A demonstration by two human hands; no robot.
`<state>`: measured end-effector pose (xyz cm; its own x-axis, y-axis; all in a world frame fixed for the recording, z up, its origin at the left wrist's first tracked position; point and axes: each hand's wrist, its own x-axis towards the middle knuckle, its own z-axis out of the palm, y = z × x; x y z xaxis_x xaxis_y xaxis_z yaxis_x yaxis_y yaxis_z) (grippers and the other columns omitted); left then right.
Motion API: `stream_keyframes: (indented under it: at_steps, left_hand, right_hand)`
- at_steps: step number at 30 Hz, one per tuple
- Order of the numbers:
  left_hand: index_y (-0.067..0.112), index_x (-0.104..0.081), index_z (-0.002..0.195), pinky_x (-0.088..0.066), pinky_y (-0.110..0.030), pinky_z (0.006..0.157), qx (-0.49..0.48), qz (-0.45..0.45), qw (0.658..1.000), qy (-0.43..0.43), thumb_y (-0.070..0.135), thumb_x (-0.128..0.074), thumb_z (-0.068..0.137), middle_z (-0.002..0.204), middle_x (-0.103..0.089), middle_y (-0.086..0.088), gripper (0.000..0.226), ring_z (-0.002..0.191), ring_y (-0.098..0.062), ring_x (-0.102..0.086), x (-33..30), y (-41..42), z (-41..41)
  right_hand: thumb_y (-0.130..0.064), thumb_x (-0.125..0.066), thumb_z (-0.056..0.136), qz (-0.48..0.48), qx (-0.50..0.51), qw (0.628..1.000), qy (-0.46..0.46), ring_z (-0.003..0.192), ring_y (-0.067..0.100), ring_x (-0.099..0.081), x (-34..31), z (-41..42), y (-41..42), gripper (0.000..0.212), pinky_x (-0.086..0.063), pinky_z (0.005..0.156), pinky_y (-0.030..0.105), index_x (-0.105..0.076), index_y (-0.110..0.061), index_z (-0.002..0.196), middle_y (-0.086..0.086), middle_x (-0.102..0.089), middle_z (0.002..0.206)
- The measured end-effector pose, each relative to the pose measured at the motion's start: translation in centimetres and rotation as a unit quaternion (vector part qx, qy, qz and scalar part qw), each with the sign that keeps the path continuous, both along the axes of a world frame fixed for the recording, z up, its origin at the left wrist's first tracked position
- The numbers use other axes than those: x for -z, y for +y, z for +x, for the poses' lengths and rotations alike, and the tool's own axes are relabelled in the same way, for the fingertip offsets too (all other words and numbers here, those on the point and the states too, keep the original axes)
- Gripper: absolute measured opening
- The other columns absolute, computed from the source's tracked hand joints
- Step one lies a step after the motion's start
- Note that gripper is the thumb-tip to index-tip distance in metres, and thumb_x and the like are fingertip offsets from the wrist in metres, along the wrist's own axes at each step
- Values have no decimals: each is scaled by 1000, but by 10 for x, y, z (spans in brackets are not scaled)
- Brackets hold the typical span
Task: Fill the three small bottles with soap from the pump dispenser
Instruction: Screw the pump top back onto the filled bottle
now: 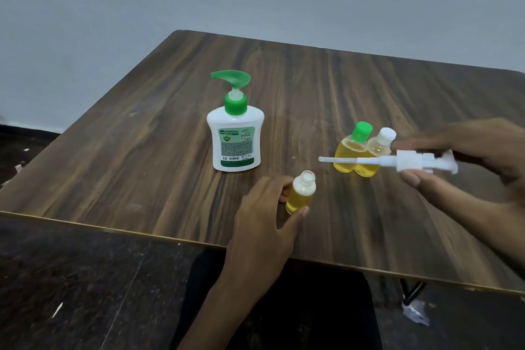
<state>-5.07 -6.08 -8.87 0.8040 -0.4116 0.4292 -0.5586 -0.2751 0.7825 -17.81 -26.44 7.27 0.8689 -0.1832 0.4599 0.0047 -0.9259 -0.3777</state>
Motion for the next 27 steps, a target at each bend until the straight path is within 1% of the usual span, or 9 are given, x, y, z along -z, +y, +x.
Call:
stream_keyframes:
  at_steps: [2, 5, 10, 12, 15, 18, 21, 24, 27]
  left_hand:
    - [24, -67, 126, -58, -39, 90, 6, -1, 1000, 3, 26, -84, 91, 114, -65, 17, 39, 103, -3, -62, 0, 1, 0]
    - [26, -66, 124, -58, -39, 91, 11, -4, 1000, 6, 26, -84, 92, 112, -63, 18, 37, 102, -4, -61, -1, 1, 0]
    - [26, -66, 122, -58, -39, 90, 15, -10, 1000, 4, 25, -84, 92, 110, -62, 18, 36, 101, -6, -61, 1, 0, 1]
    - [26, -66, 123, -58, -40, 90, 16, -12, 1000, 5, 24, -84, 92, 111, -63, 16, 36, 101, -7, -62, 2, 0, 1]
    - [27, -65, 123, -58, -41, 89, 16, -14, 1000, 6, 25, -83, 92, 113, -63, 17, 36, 102, -6, -61, 3, 0, 1]
    - [25, -66, 123, -58, -41, 89, 14, -14, 1000, 5, 24, -84, 92, 112, -64, 15, 36, 101, -7, -62, 4, -2, 2]
    - [24, -67, 123, -58, -41, 89, 10, -16, 1000, 4, 25, -84, 91, 111, -64, 16, 36, 99, -7, -61, 3, -2, 1]
    - [25, -67, 124, -58, -39, 87, 8, -20, 1000, 0, 27, -83, 91, 110, -63, 18, 36, 98, -4, -60, 4, -2, 1]
    - [30, -63, 122, -57, -38, 83, 11, -30, 999, -12, 26, -84, 90, 108, -60, 21, 38, 97, -3, -59, 5, -2, 2]
  right_hand:
    - [-46, -74, 87, -15, -17, 1000, 11, 105, 17, -68, -10, 8, 4, 30, -54, 86, 49, -67, -54, 114, -24, -70, 114]
    - [-43, -72, 87, -51, -33, 998, 36, 102, 16, -65, -17, 17, 12, 28, -52, 81, 50, -69, -52, 113, -23, -69, 107]
    - [-44, -70, 85, -98, -37, 993, 51, 95, 17, -62, -20, 24, 22, 31, -53, 75, 50, -59, -52, 113, -20, -68, 96]
    - [-48, -66, 86, -103, -39, 992, 62, 93, 16, -62, -21, 26, 24, 25, -53, 75, 48, -63, -50, 110, -20, -67, 95]
    - [-44, -68, 86, -128, -46, 987, 83, 91, 17, -62, -25, 30, 29, 16, -53, 74, 45, -73, -43, 100, -17, -68, 92]
    - [-39, -67, 85, -174, -42, 977, 112, 90, 19, -61, -31, 38, 39, 17, -52, 71, 41, -75, -40, 100, -13, -68, 91]
    - [-33, -61, 92, -205, -77, 964, 150, 92, 17, -57, -38, 52, 54, 16, -49, 69, 37, -75, -38, 99, -14, -65, 93]
    - [-32, -60, 91, -239, -91, 947, 196, 97, 16, -57, -33, 68, 67, 19, -51, 78, 38, -75, -29, 102, -9, -65, 98]
    - [-10, -75, 85, -240, -117, 944, 192, 97, 29, -64, -17, 83, 68, 21, -49, 86, 43, -74, -10, 106, 6, -69, 102]
